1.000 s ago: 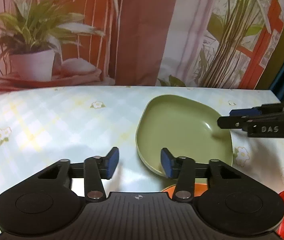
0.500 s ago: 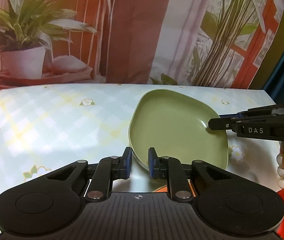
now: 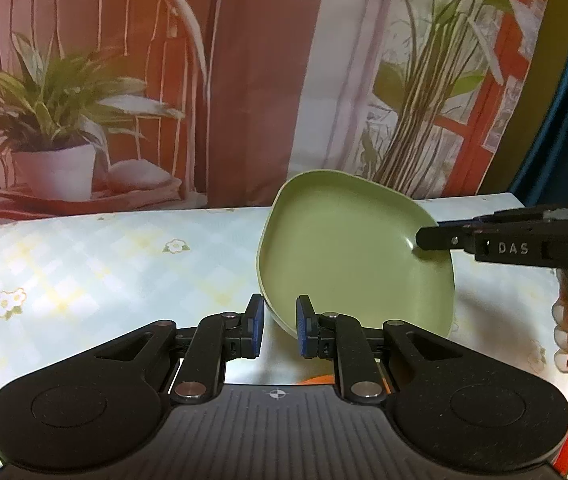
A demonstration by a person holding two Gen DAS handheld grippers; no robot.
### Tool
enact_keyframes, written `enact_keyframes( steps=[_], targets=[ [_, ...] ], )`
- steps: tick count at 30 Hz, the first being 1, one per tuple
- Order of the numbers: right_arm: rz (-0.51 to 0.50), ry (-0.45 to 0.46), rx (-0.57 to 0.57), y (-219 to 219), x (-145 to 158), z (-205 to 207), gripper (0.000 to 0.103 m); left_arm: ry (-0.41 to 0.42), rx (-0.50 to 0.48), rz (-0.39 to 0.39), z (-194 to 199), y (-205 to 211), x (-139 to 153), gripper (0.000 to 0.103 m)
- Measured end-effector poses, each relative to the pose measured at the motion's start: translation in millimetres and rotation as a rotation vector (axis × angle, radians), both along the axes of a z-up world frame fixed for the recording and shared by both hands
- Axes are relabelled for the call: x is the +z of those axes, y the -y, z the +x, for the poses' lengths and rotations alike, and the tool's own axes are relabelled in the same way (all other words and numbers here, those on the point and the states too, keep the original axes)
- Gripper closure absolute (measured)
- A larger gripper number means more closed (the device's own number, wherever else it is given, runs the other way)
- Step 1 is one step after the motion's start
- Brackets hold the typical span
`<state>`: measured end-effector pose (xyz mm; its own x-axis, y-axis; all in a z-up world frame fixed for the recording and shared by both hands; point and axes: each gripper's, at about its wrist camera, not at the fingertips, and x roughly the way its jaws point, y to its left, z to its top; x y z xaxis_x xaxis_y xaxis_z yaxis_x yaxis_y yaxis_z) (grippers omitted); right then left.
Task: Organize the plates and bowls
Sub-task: 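Lift the green plate with both grippers over the orange plate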
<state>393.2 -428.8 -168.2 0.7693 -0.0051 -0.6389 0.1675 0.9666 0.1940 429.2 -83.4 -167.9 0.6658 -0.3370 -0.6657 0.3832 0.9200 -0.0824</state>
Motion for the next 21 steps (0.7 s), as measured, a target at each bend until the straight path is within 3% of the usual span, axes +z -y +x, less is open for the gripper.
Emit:
enact_keyframes(
  steps=[8, 21],
  targets=[
    [-0.006, 0.021, 0.01, -16.2, 25.0, -25.6, 0.094, 0.022, -0.001, 0.015, -27.8, -5.8, 18.5, 0.085],
    [-0.002, -0.023, 0.039, -57.2, 21.5, -70.5, 0.093, -0.008, 0.018, 0.011, -78.3, -26.7, 10.4, 0.085]
  ],
)
